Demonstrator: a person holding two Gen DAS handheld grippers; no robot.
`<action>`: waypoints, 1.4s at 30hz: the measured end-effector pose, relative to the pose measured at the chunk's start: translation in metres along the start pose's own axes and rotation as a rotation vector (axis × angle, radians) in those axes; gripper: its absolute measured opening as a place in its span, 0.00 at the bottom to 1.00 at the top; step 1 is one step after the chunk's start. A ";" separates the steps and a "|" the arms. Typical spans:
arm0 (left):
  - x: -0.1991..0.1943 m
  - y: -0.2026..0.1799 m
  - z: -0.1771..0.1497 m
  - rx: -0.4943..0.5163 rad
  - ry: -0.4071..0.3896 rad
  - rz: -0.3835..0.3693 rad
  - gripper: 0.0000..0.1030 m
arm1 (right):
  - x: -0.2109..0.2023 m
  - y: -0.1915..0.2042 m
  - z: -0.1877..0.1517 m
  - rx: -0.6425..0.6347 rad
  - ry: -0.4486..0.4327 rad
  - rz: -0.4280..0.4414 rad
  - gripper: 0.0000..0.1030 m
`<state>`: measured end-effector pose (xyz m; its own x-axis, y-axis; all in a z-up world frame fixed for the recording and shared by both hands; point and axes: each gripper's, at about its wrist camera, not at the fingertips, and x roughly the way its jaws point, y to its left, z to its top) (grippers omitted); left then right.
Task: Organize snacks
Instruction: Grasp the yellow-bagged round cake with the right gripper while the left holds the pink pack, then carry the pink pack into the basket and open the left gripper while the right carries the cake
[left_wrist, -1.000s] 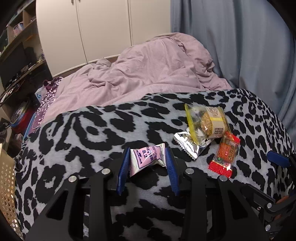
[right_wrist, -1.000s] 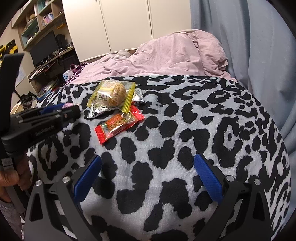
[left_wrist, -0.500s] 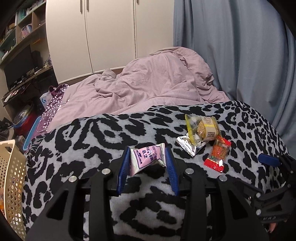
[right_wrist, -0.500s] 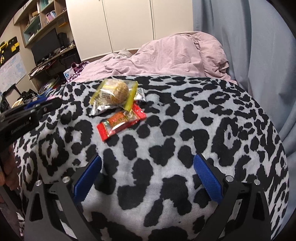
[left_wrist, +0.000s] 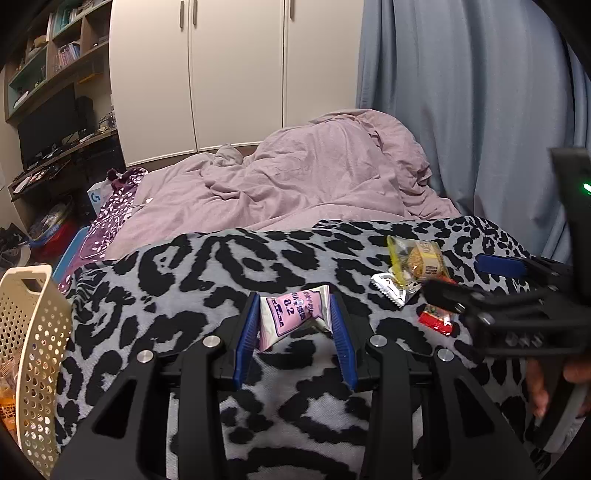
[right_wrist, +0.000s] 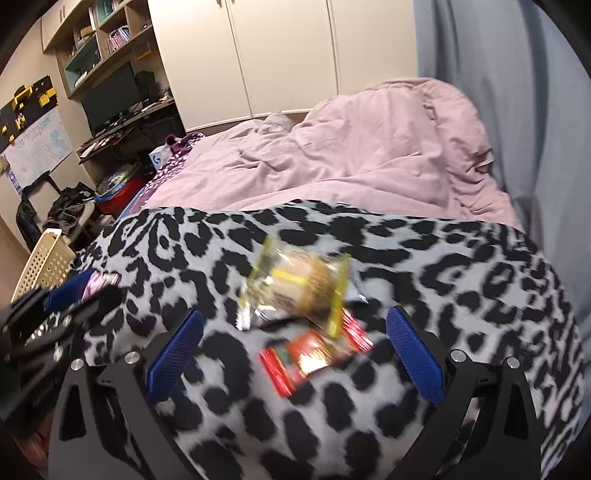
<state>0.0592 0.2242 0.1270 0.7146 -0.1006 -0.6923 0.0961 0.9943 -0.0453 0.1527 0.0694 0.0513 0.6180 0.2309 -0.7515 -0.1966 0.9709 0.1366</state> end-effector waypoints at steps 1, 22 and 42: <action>-0.001 0.002 0.000 -0.001 -0.001 0.002 0.38 | 0.004 0.002 0.003 -0.003 0.001 -0.003 0.95; -0.002 0.017 -0.003 -0.028 -0.003 0.014 0.38 | 0.043 -0.002 0.020 0.032 0.021 -0.076 0.61; -0.015 0.021 -0.005 -0.043 -0.022 0.033 0.38 | -0.001 0.036 -0.001 -0.088 -0.078 -0.098 0.55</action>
<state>0.0469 0.2472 0.1333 0.7320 -0.0685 -0.6778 0.0430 0.9976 -0.0543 0.1442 0.1039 0.0567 0.6944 0.1431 -0.7052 -0.1967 0.9805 0.0052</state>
